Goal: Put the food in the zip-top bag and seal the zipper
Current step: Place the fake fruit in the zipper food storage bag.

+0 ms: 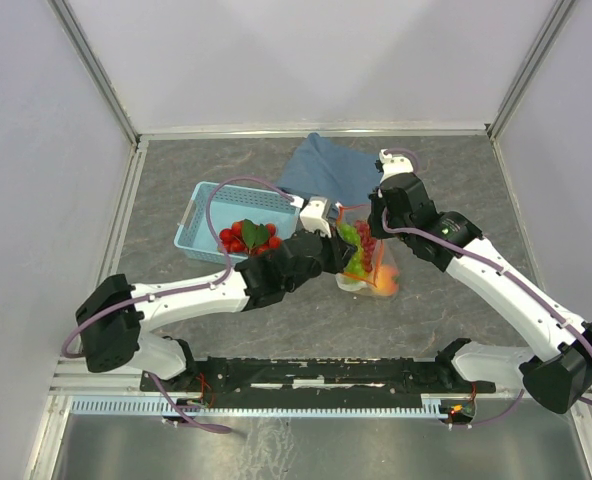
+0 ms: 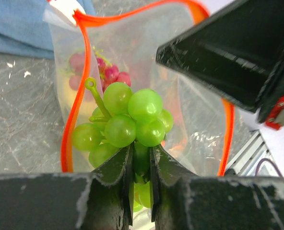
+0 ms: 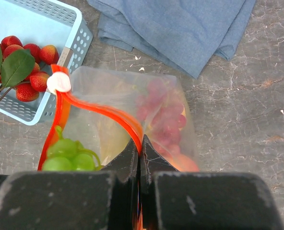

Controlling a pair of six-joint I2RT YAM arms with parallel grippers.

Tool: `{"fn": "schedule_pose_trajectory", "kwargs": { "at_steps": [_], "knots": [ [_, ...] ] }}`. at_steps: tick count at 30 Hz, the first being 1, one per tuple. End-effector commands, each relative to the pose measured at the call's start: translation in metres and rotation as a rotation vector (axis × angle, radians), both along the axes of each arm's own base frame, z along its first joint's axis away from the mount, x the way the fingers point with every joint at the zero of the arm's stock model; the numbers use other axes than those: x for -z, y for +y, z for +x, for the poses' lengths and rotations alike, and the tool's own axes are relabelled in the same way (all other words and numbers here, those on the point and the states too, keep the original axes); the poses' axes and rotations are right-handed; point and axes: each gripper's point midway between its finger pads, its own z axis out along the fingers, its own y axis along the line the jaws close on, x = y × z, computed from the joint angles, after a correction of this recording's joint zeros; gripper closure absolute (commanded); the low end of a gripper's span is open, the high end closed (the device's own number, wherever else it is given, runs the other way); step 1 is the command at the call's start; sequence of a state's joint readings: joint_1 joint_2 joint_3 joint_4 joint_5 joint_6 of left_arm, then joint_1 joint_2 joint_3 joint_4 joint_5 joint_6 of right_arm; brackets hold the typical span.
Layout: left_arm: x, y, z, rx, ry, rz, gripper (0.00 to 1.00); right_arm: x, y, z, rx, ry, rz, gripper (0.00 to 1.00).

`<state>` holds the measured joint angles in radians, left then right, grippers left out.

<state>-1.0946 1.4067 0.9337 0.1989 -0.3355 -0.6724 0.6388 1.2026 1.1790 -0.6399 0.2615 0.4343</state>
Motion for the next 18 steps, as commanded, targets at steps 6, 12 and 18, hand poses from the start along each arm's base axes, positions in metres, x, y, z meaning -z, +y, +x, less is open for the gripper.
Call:
{"fn": "schedule_pose_trajectory", "kwargs": {
  "at_steps": [6, 12, 18],
  "knots": [
    [0.004, -0.025, -0.011, 0.027, 0.033, 0.029, 0.87, -0.020, 0.006, 0.007, 0.005, -0.070, 0.071, 0.98],
    [0.024, -0.026, -0.012, -0.001, 0.118, 0.058, 0.76, -0.021, 0.005, 0.006, 0.005, -0.075, 0.071, 0.98],
    [0.021, -0.016, -0.009, -0.055, 0.141, 0.094, 0.49, -0.021, 0.005, 0.006, 0.005, -0.076, 0.066, 0.98]
  ]
}}
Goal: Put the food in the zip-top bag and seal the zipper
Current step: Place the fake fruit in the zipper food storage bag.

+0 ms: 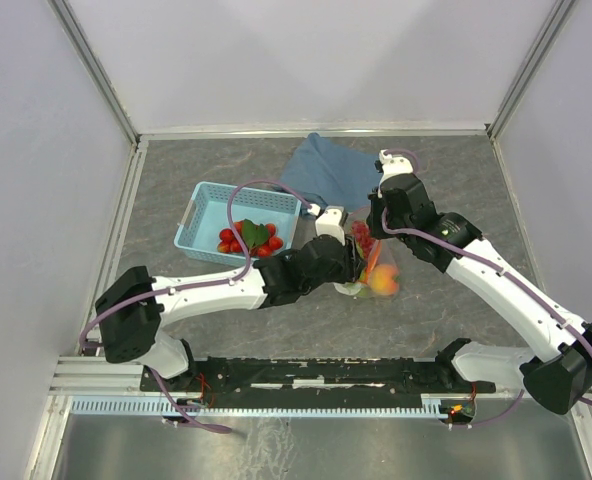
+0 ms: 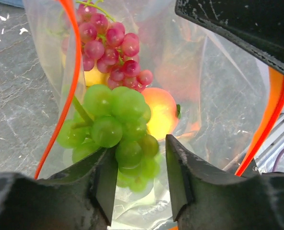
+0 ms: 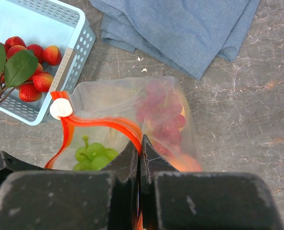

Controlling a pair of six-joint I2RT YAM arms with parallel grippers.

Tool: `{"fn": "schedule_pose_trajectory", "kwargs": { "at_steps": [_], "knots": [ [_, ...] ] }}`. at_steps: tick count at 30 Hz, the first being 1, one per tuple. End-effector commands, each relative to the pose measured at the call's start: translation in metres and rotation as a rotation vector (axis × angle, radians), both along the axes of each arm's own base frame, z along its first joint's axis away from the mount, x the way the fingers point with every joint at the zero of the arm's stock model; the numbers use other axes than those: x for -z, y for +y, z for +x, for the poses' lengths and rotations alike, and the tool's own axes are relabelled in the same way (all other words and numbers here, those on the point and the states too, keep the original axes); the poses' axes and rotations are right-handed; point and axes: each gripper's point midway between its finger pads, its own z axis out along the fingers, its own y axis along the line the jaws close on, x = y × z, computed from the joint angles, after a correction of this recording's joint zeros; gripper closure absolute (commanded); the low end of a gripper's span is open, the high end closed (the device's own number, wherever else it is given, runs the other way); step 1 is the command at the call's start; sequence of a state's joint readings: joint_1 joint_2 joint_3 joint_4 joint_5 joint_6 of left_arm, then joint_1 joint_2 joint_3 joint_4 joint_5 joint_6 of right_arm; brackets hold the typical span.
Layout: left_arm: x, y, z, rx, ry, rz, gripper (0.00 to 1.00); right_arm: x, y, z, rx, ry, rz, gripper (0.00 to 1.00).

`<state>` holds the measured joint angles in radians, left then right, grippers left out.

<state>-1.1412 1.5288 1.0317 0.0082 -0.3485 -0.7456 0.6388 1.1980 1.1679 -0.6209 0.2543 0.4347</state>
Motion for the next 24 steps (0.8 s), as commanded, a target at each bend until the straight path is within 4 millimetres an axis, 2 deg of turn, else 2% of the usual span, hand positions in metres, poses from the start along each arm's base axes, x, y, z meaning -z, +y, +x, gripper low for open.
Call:
{"fn": "schedule_pose_trajectory", "kwargs": {
  "at_steps": [1, 9, 15, 19, 24],
  "knots": [
    [-0.030, 0.001, 0.007, -0.068, -0.002, -0.045, 0.48, -0.021, 0.003, 0.006, 0.011, -0.068, 0.053, 0.98],
    [-0.063, 0.022, -0.002, -0.062, -0.037, -0.080, 0.38, -0.022, 0.001, 0.006, 0.014, -0.075, 0.049, 0.98],
    [-0.082, 0.053, -0.006, -0.092, -0.071, -0.041, 0.32, -0.023, -0.001, 0.006, 0.020, -0.078, 0.043, 0.98],
    [-0.074, 0.067, -0.004, -0.123, -0.079, 0.011, 0.30, -0.022, 0.001, 0.007, 0.014, -0.075, 0.044, 0.98],
    [-0.056, 0.061, 0.002, -0.120, -0.064, 0.070, 0.32, -0.022, 0.002, 0.007, 0.009, -0.073, 0.044, 0.98]
  ]
}}
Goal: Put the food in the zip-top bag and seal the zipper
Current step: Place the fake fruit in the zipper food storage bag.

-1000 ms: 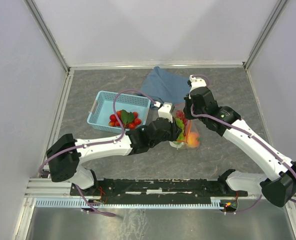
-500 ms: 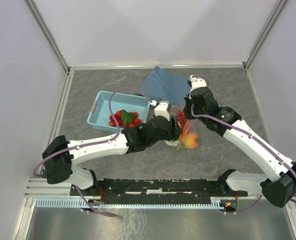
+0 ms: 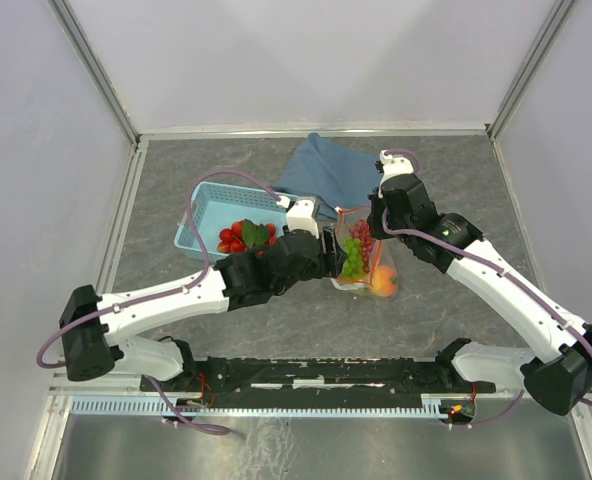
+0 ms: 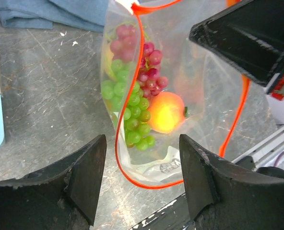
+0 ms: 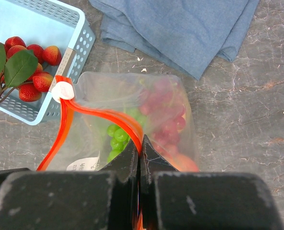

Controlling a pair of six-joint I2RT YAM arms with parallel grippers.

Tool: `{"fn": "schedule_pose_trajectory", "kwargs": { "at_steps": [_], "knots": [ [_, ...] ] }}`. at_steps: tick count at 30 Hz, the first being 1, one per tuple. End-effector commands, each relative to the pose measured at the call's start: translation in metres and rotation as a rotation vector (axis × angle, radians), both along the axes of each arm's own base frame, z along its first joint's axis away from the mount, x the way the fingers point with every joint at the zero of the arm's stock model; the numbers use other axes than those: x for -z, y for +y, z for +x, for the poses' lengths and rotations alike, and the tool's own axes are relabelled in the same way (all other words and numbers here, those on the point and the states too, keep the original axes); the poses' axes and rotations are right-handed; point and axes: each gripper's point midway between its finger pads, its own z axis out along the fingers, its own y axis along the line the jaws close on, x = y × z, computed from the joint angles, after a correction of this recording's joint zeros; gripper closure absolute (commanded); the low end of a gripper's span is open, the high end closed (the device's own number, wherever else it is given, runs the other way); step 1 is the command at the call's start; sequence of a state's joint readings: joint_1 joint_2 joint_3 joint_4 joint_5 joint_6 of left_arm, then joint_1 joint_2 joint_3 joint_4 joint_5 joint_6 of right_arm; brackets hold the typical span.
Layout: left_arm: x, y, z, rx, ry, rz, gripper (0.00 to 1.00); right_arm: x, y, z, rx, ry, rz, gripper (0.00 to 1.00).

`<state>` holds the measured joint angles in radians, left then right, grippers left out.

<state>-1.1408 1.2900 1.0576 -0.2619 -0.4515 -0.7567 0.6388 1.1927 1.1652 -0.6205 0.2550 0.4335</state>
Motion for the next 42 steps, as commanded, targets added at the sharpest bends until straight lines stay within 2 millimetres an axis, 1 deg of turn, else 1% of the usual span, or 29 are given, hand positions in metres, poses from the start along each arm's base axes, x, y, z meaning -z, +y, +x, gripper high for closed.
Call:
{"fn": "schedule_pose_trajectory", "kwargs": {
  "at_steps": [1, 4, 6, 8, 10, 12, 13, 16, 18, 21, 23, 24, 26, 28, 36, 38, 39, 41, 42],
  "knots": [
    [0.005, -0.002, 0.011, -0.020, -0.023, 0.066, 0.34, -0.020, 0.002, 0.008, 0.010, -0.069, 0.041, 0.98],
    [0.015, -0.010, 0.016, -0.008, -0.018, 0.110, 0.43, -0.020, 0.000, 0.008, 0.015, -0.070, 0.027, 0.98],
    [0.018, -0.013, 0.019, 0.001, -0.016, 0.139, 0.53, -0.020, -0.003, 0.009, 0.019, -0.073, 0.012, 0.98],
    [0.013, -0.016, 0.021, 0.014, -0.025, 0.156, 0.66, -0.021, -0.007, 0.010, 0.029, -0.078, -0.014, 0.98],
    [-0.003, -0.018, 0.023, 0.033, -0.054, 0.157, 0.83, -0.021, -0.015, 0.011, 0.048, -0.083, -0.056, 0.98],
    [-0.021, -0.017, 0.024, 0.045, -0.087, 0.155, 0.93, -0.023, -0.024, 0.012, 0.072, -0.089, -0.102, 0.98],
    [-0.029, -0.016, 0.025, 0.048, -0.101, 0.159, 0.96, -0.025, -0.029, 0.012, 0.086, -0.094, -0.126, 0.98],
    [-0.050, -0.012, 0.026, 0.062, -0.129, 0.163, 0.97, -0.030, -0.040, 0.012, 0.108, -0.103, -0.181, 0.98],
    [-0.053, -0.008, 0.029, 0.059, -0.137, 0.176, 0.97, -0.033, -0.043, 0.011, 0.100, -0.104, -0.204, 0.98],
    [-0.041, -0.001, 0.040, 0.042, -0.111, 0.192, 0.97, -0.030, -0.045, 0.010, 0.090, -0.092, -0.229, 0.96],
    [-0.031, 0.002, 0.046, 0.038, -0.082, 0.196, 0.97, -0.023, -0.043, 0.011, 0.075, -0.070, -0.241, 0.95],
    [-0.027, 0.002, 0.047, 0.041, -0.073, 0.199, 0.97, -0.020, -0.041, 0.010, 0.064, -0.056, -0.246, 0.92],
    [-0.022, 0.003, 0.049, 0.043, -0.063, 0.202, 0.97, -0.013, -0.036, 0.009, 0.040, -0.030, -0.245, 0.83],
    [-0.022, 0.004, 0.049, 0.047, -0.061, 0.203, 0.97, -0.010, -0.033, 0.007, 0.024, -0.015, -0.242, 0.79],
    [-0.032, 0.001, 0.053, 0.057, -0.085, 0.203, 0.97, -0.024, -0.024, 0.001, -0.027, -0.009, -0.194, 0.75],
    [-0.034, 0.001, 0.054, 0.056, -0.091, 0.205, 0.97, -0.026, -0.024, -0.001, -0.029, -0.010, -0.191, 0.76],
    [-0.034, 0.002, 0.055, 0.053, -0.093, 0.207, 0.97, -0.027, -0.025, -0.001, -0.029, -0.013, -0.191, 0.79],
    [-0.036, 0.004, 0.058, 0.049, -0.095, 0.210, 0.97, -0.028, -0.028, -0.001, -0.019, -0.016, -0.203, 0.88],
    [-0.036, 0.005, 0.060, 0.046, -0.094, 0.212, 0.97, -0.028, -0.031, 0.000, -0.009, -0.017, -0.216, 0.96]
  ]
}}
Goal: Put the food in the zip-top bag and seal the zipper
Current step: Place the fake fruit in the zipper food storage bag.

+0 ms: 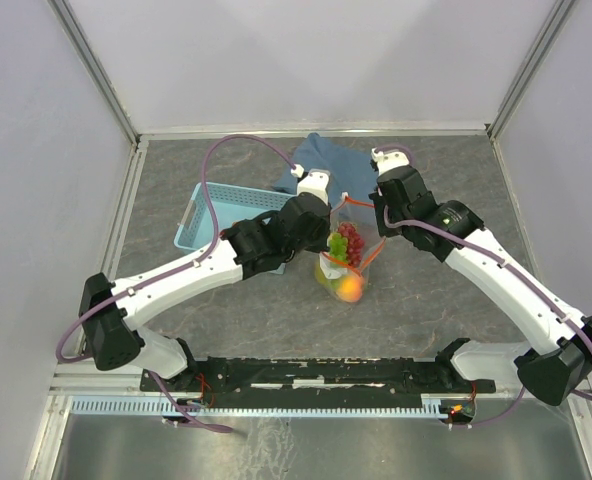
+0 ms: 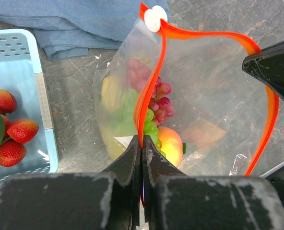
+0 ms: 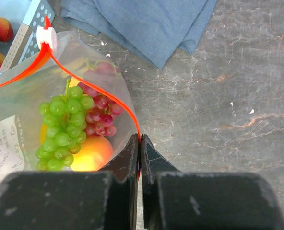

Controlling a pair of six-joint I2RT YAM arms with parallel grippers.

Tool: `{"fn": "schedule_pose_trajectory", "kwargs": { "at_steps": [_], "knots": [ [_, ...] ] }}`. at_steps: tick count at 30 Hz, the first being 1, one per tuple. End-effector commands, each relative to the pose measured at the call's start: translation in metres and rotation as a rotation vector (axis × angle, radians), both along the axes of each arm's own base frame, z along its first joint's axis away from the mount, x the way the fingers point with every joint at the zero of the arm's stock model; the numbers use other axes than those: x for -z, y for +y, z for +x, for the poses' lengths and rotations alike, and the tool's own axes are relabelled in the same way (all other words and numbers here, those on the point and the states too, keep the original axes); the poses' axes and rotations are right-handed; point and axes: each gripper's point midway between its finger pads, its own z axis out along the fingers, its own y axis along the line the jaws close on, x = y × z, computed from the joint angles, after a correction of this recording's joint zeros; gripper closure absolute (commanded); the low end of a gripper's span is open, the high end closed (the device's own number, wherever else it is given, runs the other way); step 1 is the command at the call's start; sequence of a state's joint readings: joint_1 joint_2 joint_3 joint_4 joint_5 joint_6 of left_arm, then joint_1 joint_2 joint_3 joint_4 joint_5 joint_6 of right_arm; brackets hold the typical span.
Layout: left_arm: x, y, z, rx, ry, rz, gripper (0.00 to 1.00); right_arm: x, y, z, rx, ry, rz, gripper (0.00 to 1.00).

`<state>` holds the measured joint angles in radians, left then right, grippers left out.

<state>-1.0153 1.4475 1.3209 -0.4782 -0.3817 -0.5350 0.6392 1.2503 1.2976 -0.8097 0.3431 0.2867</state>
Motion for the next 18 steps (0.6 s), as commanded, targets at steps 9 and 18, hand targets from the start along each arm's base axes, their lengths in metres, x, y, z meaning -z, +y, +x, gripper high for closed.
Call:
{"fn": "schedule_pose_trajectory", "kwargs": {
  "at_steps": [9, 18],
  "knots": [
    [-0.032, 0.000, 0.019, 0.014, -0.063, -0.020, 0.92, -0.035, -0.007, 0.005, 0.026, -0.091, 0.014, 0.99],
    [-0.039, 0.015, 0.014, 0.028, -0.041, -0.045, 0.49, -0.027, -0.002, 0.008, 0.018, -0.082, 0.027, 0.99]
  ]
}}
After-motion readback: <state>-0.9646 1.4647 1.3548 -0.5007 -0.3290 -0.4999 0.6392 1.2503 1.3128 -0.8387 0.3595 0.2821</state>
